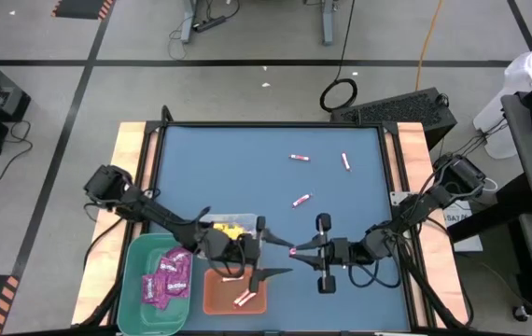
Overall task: Sort candy
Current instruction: Put the red candy into the orange bin
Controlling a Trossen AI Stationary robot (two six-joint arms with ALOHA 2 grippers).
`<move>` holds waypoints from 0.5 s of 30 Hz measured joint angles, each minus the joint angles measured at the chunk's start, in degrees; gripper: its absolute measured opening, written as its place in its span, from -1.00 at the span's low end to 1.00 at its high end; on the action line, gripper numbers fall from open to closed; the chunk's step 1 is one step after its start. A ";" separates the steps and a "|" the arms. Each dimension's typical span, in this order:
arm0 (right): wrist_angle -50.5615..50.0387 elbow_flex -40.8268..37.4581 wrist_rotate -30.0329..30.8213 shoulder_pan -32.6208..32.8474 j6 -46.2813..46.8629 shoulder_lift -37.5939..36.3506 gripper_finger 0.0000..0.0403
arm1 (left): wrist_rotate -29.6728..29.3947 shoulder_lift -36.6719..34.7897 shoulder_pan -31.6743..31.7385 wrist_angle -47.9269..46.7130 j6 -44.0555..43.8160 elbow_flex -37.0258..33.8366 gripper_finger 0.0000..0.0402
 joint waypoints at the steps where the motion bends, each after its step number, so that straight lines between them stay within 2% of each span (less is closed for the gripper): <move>1: -0.09 0.00 0.03 0.00 -0.09 0.00 -0.74 | 0.02 0.21 0.17 -0.04 -0.02 0.28 0.38; 8: -0.36 0.00 0.22 -0.35 -0.43 0.00 -0.73 | 4.93 0.33 1.75 -0.59 -1.03 0.53 0.10; 15: -0.43 0.00 0.17 -0.72 -0.44 0.00 -0.73 | 6.94 0.31 2.88 -1.62 -1.51 0.53 -0.30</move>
